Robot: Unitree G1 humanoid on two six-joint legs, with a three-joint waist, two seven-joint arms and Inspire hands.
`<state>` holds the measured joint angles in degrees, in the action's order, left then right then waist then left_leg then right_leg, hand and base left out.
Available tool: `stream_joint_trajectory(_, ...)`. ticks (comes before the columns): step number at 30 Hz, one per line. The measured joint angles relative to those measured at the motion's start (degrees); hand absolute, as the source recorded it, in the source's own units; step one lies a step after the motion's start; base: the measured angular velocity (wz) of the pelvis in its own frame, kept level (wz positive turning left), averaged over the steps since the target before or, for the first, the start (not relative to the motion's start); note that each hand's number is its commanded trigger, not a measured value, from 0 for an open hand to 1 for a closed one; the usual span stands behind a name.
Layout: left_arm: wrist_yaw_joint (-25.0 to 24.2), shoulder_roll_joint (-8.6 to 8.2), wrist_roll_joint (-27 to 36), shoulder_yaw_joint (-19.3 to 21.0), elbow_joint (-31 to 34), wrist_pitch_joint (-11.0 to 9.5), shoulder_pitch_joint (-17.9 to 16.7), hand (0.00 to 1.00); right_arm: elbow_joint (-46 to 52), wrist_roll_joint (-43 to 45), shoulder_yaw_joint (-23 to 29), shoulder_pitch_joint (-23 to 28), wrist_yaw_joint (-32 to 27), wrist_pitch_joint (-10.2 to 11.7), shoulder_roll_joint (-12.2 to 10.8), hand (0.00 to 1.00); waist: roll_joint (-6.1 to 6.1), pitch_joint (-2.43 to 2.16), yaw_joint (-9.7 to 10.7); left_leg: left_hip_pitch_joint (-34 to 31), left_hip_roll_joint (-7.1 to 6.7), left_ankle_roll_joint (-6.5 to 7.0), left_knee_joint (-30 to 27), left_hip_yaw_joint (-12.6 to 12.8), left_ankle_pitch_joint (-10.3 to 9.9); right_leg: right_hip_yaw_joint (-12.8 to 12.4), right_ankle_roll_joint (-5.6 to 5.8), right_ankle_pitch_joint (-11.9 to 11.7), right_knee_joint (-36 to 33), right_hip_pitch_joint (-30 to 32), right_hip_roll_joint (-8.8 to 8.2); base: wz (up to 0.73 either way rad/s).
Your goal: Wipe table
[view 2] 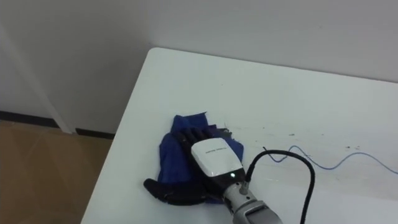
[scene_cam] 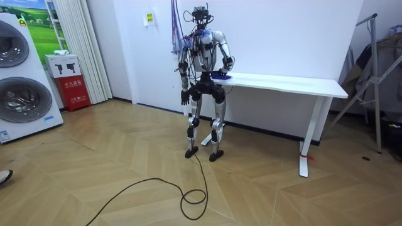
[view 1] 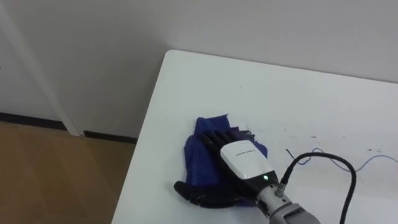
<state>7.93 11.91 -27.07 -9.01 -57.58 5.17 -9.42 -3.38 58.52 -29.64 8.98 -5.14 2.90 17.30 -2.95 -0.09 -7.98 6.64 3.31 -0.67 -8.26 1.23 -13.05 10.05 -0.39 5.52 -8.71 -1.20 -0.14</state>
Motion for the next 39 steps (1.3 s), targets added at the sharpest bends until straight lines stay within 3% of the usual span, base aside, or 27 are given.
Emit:
stream_joint_trajectory(12, -1.3, -0.9, -1.9, 4.89, 0.8, 1.87, -0.73, 0.0, -1.65, -0.8, 2.06, 0.56, 0.66, -0.39, -0.07, 0.0, 0.01, 0.1, -0.03, 0.06, -0.32, 0.09, -0.21, -0.61, -0.14, 1.4, 0.3, 0.29, 0.3, -1.08, -0.63, 0.05)
stream_joint_trajectory(13, -1.29, -0.9, -1.91, 4.89, 0.82, 1.96, -0.88, 0.0, -2.16, -1.36, 2.22, 0.47, 0.39, -0.38, -0.06, 0.07, -0.01, 0.09, 0.03, 0.06, -0.42, 0.1, -0.29, -0.89, -0.13, 1.62, 0.33, 0.31, 0.51, -1.34, -0.73, 0.13)
stream_joint_trajectory(14, -1.28, -0.91, -1.91, 4.89, 0.82, 1.99, -0.96, 0.0, -2.43, -1.47, 2.41, 0.31, 0.23, -0.36, -0.08, 0.28, -0.06, 0.09, 0.17, 0.08, -0.51, 0.12, -0.33, -1.18, -0.13, 1.67, 0.37, 0.33, 0.79, -1.59, -0.75, 0.18)
stream_joint_trajectory(15, -1.17, -0.91, -1.91, 4.9, 0.85, 1.99, -1.15, 0.0, -2.77, -1.46, 2.98, 0.38, 0.09, -0.35, -0.1, 1.0, -0.12, 0.04, 0.44, 0.09, -0.66, 0.18, -0.36, -1.69, -0.11, 1.89, 0.51, 0.39, 0.94, -1.9, -0.85, 0.18)
stream_joint_trajectory(28, -0.95, -1.4, -1.89, 6.86, 3.44, 3.25, -4.19, 0.0, -4.65, -2.0, 10.25, -1.85, -3.57, -1.09, -1.87, 1.0, -1.22, -0.31, 0.32, 1.05, -1.18, 0.86, -0.39, -2.09, -0.38, 2.8, 1.26, 0.9, 0.93, -3.12, -1.49, 0.04)
stream_joint_trajectory(39, -0.96, -1.42, -1.88, 7.05, 5.29, 3.31, -4.15, 0.0, -4.23, -5.09, 10.93, -2.23, -2.17, -1.86, -1.85, 1.0, -1.26, -0.21, 0.64, 1.59, -1.09, 0.93, -0.09, -1.83, -0.43, 2.75, 1.31, 0.92, 0.91, -3.53, -1.44, 0.0)
